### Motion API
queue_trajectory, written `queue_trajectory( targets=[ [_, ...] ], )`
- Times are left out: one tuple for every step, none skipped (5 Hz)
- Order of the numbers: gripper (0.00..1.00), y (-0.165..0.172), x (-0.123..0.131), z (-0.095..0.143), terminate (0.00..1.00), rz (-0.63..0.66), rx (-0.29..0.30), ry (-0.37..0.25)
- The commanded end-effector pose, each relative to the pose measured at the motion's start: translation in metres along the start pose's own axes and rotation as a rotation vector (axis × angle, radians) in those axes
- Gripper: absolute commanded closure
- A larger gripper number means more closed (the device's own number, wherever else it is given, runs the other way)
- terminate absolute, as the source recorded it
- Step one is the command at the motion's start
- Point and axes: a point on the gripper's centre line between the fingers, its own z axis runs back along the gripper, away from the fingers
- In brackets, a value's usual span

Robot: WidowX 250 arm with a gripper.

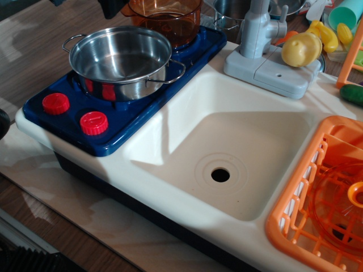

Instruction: Put pan from stove to sink

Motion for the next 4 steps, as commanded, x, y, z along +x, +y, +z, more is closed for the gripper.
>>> queue_trajectory(
  targets=[
    [0.0,0.0,0.0,0.0,0.0,0.0,0.0,0.0],
    [0.0,0.007,0.016,-0.003,0.0,0.093,0.072,-0.026],
    [0.0,0.01,0.013,-0.005,0.0,0.195,0.129,-0.037],
    [0.0,0.009,0.005,-0.007,0.0,0.334,0.139,-0.039]
  ],
)
